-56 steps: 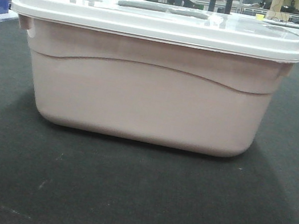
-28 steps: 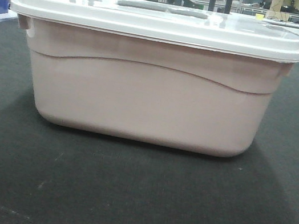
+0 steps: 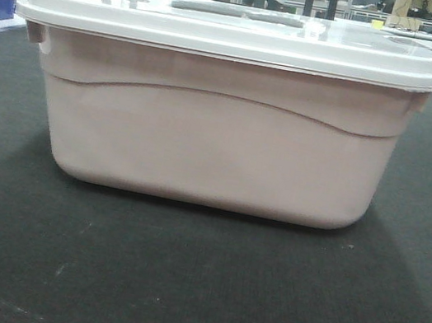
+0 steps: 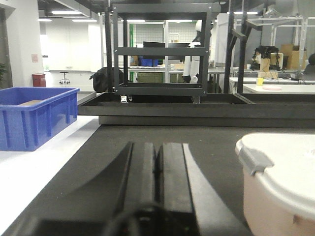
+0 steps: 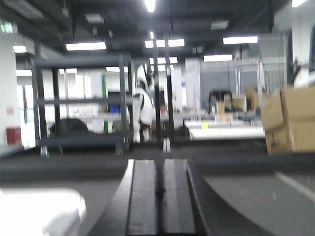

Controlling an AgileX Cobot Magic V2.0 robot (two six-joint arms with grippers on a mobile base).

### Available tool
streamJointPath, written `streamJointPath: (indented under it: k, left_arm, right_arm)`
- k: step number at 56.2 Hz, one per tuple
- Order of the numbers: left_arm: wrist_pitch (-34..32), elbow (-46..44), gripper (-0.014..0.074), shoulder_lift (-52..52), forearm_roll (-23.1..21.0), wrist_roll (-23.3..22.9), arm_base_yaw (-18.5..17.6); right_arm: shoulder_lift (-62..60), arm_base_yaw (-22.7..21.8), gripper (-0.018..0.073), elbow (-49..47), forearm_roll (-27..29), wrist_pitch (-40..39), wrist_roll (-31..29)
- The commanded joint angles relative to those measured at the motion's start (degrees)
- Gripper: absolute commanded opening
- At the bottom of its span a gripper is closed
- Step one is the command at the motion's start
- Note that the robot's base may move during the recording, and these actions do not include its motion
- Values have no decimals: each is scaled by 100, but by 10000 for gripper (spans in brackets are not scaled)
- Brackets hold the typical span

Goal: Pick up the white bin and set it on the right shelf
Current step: 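Move both grippers down to the white lid ends of the pink bin, then grip the white lid rim at both ends with both grippers and lift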

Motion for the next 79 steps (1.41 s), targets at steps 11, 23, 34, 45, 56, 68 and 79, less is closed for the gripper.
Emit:
streamJointPath:
  k: [11,23,34,45,56,68,79]
  left_arm:
    - [1066,-1989,50,1739,-35,-6,16]
    - [1510,-2523,318,2868,-633,-6,6]
    - [1969,-2939,502,3719,-1061,-6,6]
    - [3023,-4042,504,4647,-1333,-6,17]
    - [3860,-5062,504,5658,-1770,312,330]
    - [4888,-5267,504,6622,-4045,2121,1548]
    - [5885,-5267,501,7463,-5777,3390,2340]
  right_arm:
    - [1293,-10,203,-1449,1,102,5]
    - [2421,-10,552,-1535,1,85,5]
    - [3321,-10,633,-1863,62,630,10]
    - [4059,-10,633,-3160,615,2348,15]
    - [5085,-169,632,-4755,1633,4157,72]
    - [6152,-909,632,-5677,2526,5195,-542]
    - [6890,-1950,632,-5673,4280,6065,-2382]
